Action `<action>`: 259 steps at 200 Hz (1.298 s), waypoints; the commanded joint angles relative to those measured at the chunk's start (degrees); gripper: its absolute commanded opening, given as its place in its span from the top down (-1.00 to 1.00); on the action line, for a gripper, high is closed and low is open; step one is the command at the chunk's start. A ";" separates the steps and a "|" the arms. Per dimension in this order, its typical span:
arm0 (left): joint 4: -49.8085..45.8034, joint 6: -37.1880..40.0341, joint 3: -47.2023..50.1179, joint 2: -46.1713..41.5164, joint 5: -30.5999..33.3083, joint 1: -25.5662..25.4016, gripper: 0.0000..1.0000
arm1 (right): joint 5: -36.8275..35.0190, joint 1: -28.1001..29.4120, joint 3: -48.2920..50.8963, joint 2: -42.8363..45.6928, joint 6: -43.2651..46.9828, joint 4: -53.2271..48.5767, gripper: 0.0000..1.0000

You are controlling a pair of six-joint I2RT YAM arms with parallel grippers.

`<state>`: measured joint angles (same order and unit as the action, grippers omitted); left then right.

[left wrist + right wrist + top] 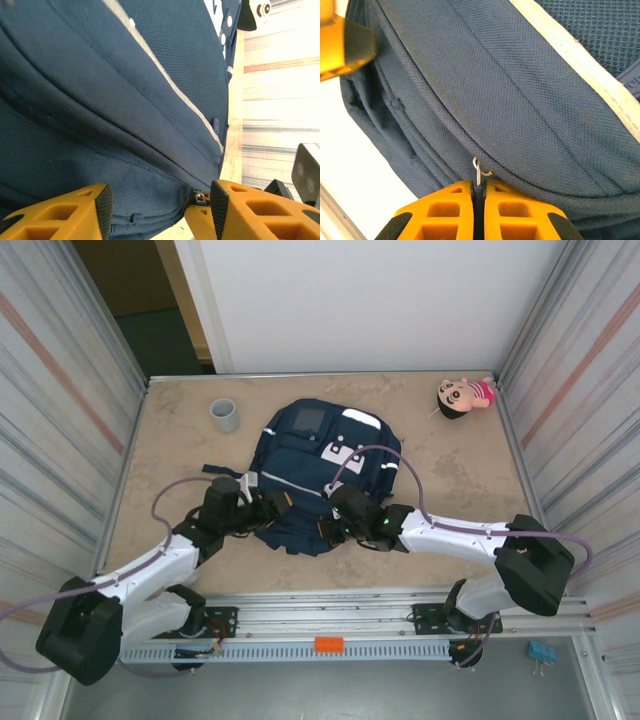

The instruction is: Pack the student bag

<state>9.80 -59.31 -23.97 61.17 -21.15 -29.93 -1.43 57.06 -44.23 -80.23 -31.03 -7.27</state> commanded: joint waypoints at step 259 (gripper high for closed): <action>15.28 -4.64 -4.16 15.17 9.26 -10.75 0.95 | 14.69 -36.06 -2.59 2.54 22.38 -4.39 1.00</action>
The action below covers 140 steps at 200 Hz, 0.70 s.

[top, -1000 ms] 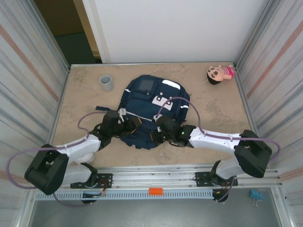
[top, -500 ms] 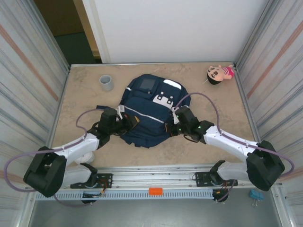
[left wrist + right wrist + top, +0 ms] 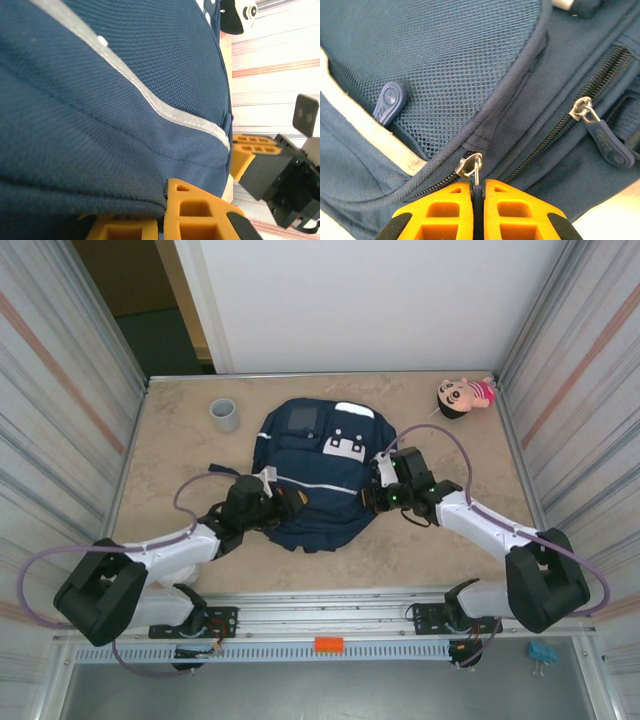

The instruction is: Pack the student bag

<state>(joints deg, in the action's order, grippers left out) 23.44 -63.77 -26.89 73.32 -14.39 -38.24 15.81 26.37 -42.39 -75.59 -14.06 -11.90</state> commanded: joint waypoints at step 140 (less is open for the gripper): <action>-23.23 51.61 -6.14 -24.69 45.87 2.90 -0.97 | -11.59 -24.35 -1.08 24.56 10.49 3.28 -0.98</action>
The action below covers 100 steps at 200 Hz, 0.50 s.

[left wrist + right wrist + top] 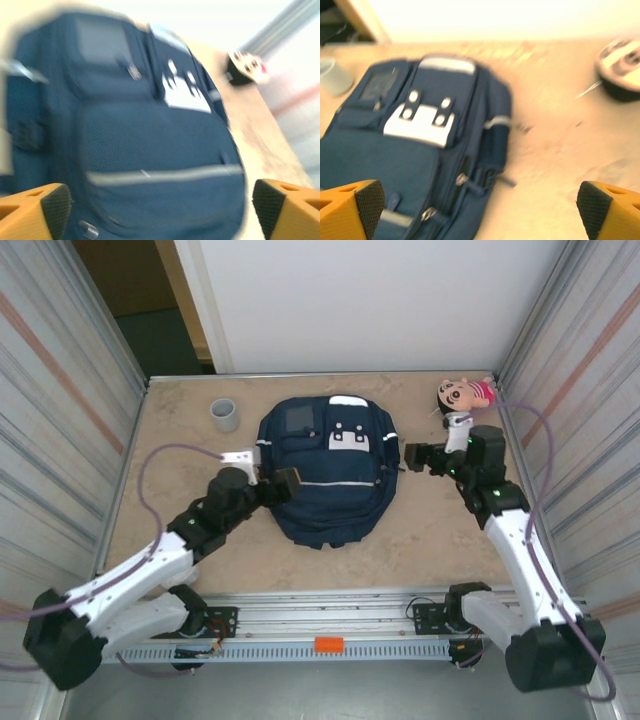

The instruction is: Pack the student bag

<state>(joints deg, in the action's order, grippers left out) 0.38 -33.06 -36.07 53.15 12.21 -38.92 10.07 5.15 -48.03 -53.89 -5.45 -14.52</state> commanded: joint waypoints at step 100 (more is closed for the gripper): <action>57.60 44.23 24.49 21.74 -0.51 27.03 -0.98 | -6.37 -9.96 26.30 -15.28 2.11 43.32 -0.98</action>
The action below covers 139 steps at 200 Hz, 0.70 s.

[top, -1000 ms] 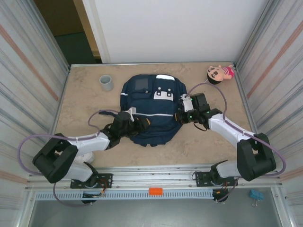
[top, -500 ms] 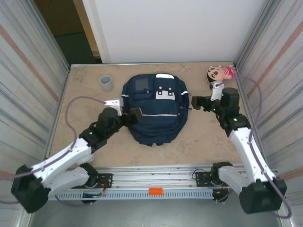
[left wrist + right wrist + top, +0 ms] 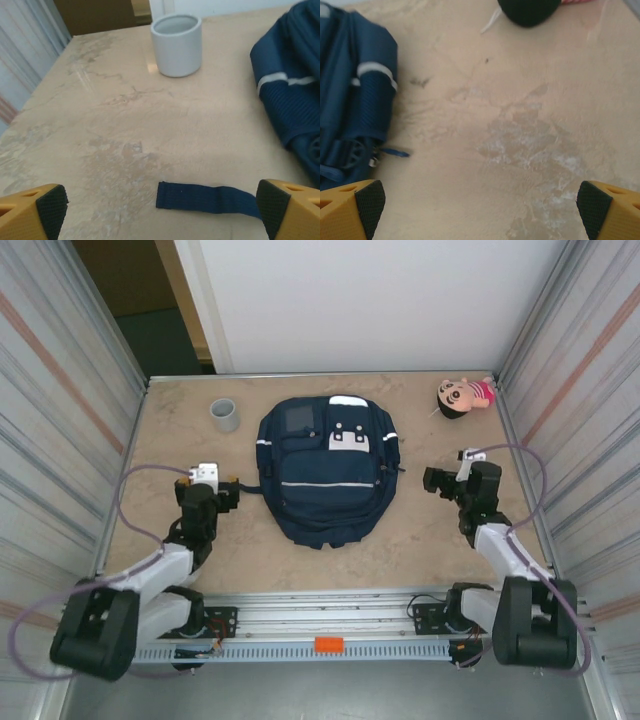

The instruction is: Pack the student bag

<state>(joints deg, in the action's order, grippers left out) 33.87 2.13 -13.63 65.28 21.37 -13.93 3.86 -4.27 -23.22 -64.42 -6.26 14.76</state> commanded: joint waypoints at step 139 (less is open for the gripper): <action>11.03 1.72 -10.05 21.28 -25.41 13.69 -0.97 | 0.19 0.70 -0.12 -23.98 1.53 31.31 -0.98</action>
<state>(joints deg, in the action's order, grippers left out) 45.41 4.08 -23.03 87.07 -3.03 -0.01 5.50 -3.40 -22.39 -88.58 -4.86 44.36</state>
